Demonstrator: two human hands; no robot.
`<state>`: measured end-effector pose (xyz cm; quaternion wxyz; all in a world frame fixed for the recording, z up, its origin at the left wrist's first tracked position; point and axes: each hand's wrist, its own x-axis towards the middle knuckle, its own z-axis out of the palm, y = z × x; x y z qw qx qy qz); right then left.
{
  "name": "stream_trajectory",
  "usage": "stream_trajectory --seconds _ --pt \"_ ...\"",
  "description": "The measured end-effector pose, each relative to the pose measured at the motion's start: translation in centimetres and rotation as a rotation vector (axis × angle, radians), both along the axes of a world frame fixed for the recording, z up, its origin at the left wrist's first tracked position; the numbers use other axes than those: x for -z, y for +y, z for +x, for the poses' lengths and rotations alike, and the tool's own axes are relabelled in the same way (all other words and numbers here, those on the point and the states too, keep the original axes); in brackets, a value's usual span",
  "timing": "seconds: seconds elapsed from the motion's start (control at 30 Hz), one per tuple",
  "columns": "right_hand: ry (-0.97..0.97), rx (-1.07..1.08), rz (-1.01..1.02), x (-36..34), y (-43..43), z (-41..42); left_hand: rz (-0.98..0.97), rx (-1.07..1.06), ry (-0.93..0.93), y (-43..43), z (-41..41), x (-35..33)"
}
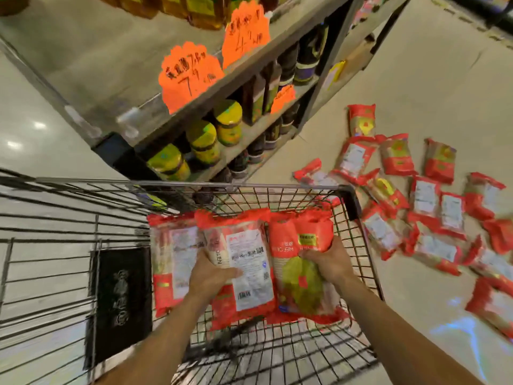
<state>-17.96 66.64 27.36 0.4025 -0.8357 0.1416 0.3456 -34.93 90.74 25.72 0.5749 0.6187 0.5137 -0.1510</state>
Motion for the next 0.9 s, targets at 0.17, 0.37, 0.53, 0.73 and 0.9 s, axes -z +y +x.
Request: stream_trajectory --seconds 0.17,0.37,0.53,0.73,0.9 --pt "0.004 -0.013 -0.036 3.2 0.5 1.9 0.106 -0.007 0.034 -0.8 2.8 1.9" --pt "-0.099 -0.202 -0.107 1.3 1.1 1.9 0.208 0.179 0.069 -1.2 2.9 1.2" --pt "-0.169 -0.519 -0.187 -2.4 1.0 0.9 0.310 0.478 0.084 -1.3 2.4 -4.2" --pt "-0.442 -0.776 -0.201 -15.0 4.1 1.3 0.739 0.850 0.011 0.1 4.1 -16.7" --pt "-0.750 -0.835 -0.336 -25.9 5.6 -0.8 1.113 0.959 -0.197 0.0 4.8 -28.8"
